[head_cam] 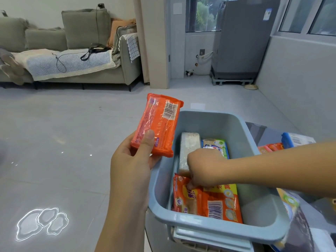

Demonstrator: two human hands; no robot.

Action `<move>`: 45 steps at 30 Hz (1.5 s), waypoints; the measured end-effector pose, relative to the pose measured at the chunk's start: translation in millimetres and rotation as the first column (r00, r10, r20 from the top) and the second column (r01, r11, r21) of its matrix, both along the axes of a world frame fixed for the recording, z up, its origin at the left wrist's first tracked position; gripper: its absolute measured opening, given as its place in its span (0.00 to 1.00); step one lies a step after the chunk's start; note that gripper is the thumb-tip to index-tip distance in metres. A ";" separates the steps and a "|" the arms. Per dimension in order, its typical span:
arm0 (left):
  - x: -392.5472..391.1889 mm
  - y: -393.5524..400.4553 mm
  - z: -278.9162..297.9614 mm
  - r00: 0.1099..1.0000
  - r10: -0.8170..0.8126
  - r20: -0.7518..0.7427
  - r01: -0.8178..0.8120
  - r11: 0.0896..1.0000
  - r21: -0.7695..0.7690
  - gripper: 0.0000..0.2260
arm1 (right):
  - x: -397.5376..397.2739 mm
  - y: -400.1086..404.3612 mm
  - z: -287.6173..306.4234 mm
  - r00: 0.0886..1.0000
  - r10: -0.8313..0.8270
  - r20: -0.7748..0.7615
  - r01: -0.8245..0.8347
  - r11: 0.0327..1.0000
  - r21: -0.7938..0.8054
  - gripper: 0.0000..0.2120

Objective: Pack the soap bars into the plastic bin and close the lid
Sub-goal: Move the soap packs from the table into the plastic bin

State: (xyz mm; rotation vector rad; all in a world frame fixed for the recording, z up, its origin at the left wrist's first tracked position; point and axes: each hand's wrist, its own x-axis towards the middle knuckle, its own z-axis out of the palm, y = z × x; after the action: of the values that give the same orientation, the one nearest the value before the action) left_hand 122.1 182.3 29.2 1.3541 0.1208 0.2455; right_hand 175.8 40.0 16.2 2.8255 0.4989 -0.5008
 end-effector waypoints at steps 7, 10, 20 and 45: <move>1.8 6.1 -6.4 1.000 -0.016 -0.011 0.015 0.998 -0.054 0.22 | 9.1 18.1 -1.8 0.856 0.443 0.266 -0.359 0.880 -0.312 0.14; 2.0 6.1 -7.4 1.000 -0.022 -0.014 0.022 0.999 -0.035 0.22 | 15.0 7.7 -2.1 0.896 0.329 0.299 -0.275 0.938 -0.211 0.25; -0.7 3.8 -0.7 0.999 -0.024 0.021 0.024 1.000 0.002 0.21 | 29.7 -27.6 27.3 0.982 -0.047 -0.181 0.122 0.895 0.429 0.14; -3.5 -7.7 5.5 0.998 -0.059 -0.002 0.059 0.988 0.143 0.12 | 24.9 -56.9 77.3 0.886 0.044 -0.463 0.342 0.611 0.714 0.19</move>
State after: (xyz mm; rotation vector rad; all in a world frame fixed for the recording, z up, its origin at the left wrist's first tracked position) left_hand 118.6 174.6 34.7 1.4977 0.0623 0.2086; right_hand 200.7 -16.9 93.5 3.6263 0.6916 -1.2593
